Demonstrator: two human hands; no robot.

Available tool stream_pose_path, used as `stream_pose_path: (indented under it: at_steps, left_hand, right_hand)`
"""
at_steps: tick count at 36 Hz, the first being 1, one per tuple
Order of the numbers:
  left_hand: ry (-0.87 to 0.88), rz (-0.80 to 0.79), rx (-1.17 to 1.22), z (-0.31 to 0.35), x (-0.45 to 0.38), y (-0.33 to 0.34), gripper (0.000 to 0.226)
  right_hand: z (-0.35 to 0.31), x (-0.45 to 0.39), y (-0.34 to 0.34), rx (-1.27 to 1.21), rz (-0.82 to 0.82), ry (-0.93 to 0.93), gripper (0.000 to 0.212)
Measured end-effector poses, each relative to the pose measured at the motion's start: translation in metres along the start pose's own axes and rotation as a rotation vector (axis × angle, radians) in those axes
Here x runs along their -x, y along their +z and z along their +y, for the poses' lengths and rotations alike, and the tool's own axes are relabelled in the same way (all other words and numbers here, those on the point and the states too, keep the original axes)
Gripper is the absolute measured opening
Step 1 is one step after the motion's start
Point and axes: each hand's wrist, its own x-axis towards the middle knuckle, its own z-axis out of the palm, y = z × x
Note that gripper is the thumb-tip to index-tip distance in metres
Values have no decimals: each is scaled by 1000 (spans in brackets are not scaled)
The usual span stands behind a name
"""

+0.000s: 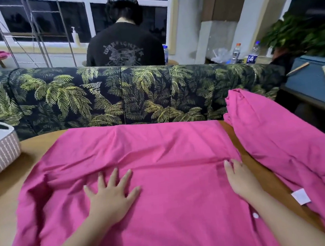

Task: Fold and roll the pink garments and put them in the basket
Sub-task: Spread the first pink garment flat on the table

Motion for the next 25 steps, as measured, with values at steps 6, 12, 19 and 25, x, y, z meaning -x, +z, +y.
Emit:
stream_pose_path:
  at_steps: [6, 12, 19, 25]
  left_hand:
    - [-51, -19, -24, -32, -41, -12, 71]
    - [-63, -12, -48, -41, -82, -18, 72]
    - [-39, -16, -36, -40, -95, -18, 67]
    - [146, -36, -26, -1, -46, -8, 94]
  right_hand:
    - [-11, -18, 12, 78, -14, -80, 54]
    - [-28, -52, 24, 180, -14, -142, 55]
    - [-46, -58, 22, 18, 135, -158, 45]
    - [-31, -5, 6, -215, 221, -155, 34]
